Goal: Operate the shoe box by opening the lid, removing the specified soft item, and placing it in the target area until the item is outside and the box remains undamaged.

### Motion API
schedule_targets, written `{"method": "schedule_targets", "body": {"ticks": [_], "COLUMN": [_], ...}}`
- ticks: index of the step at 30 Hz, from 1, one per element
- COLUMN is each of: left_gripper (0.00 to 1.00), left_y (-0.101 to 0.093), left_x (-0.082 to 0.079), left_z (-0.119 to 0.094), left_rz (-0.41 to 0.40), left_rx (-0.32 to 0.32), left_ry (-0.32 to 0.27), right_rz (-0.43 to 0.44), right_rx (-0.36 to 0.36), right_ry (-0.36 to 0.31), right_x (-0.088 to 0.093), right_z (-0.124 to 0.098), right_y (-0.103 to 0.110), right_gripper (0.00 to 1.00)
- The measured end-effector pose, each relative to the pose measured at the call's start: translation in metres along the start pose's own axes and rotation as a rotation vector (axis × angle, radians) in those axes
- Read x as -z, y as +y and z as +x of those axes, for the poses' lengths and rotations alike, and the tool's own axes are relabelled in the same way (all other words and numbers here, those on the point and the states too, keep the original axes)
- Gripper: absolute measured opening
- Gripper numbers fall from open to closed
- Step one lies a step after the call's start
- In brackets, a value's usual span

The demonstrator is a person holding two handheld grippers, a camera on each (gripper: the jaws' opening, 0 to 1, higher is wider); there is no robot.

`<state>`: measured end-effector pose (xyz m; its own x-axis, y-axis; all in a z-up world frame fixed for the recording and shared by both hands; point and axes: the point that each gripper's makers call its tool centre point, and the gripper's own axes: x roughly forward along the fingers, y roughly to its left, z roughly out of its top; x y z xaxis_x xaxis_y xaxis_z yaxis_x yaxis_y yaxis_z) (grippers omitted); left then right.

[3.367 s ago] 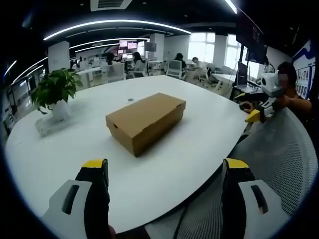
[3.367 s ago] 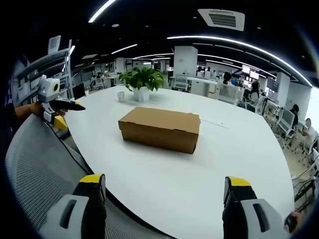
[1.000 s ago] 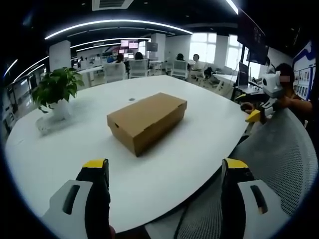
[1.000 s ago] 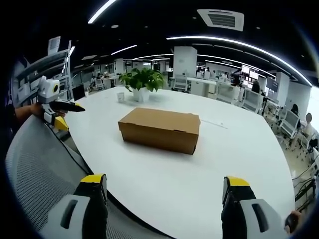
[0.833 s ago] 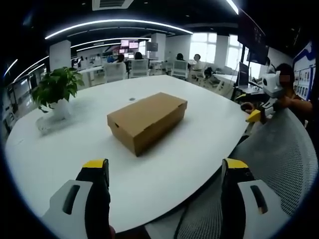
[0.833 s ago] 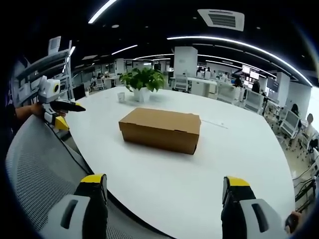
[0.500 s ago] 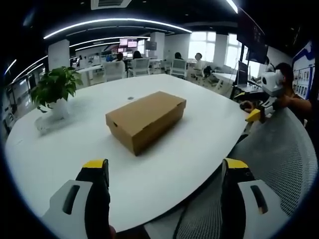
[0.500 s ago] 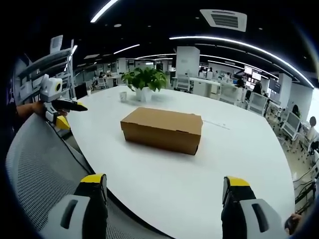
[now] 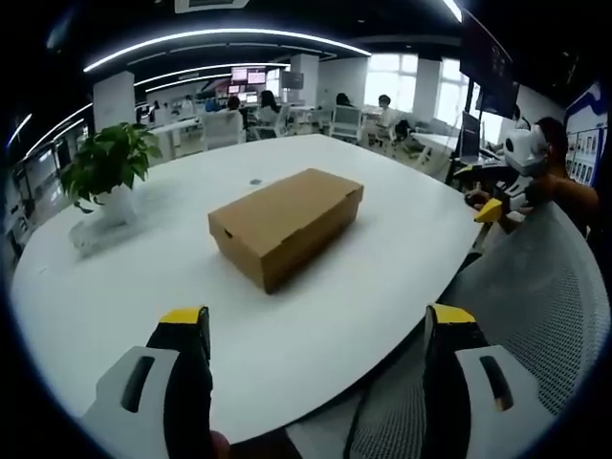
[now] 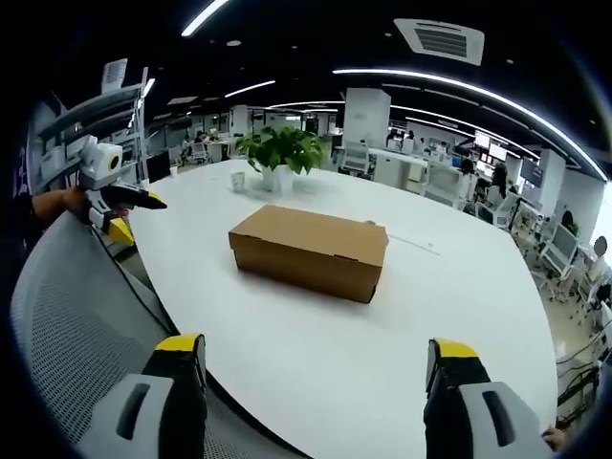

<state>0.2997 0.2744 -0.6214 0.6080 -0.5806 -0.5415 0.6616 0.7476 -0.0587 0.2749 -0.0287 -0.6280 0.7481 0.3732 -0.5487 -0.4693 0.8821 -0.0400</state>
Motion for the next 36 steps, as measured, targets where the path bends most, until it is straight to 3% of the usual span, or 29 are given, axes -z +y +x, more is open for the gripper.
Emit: {"method": "schedule_targets", "body": {"ticks": [9,12,20,36], "left_gripper": [0.88,0.87,0.82,0.74], "left_y": [0.012,0.013,0.016,0.031], "left_x": [-0.014,-0.02,-0.018,-0.017], "left_z": [0.015,0.022,0.044,0.071], "left_rz": [0.037,0.056,0.066,0.058], "left_rx": [0.009,0.029,0.062,0.042], "left_ry": [-0.005,-0.031,-0.024,-0.04], "right_rz": [0.002,0.003,-0.02,-0.042], "right_rx": [0.007,0.01,0.006,-0.029], "right_ry": [-0.011,-0.017,-0.027,-0.042], "right_x": [-0.005,-0.007,-0.011,-0.011], "right_z": [0.007,0.01,0.023,0.054], "right_y": [-0.014,-0.019,-0.028,-0.033], "right_gripper": [0.94,0.94,0.92,0.85]}}
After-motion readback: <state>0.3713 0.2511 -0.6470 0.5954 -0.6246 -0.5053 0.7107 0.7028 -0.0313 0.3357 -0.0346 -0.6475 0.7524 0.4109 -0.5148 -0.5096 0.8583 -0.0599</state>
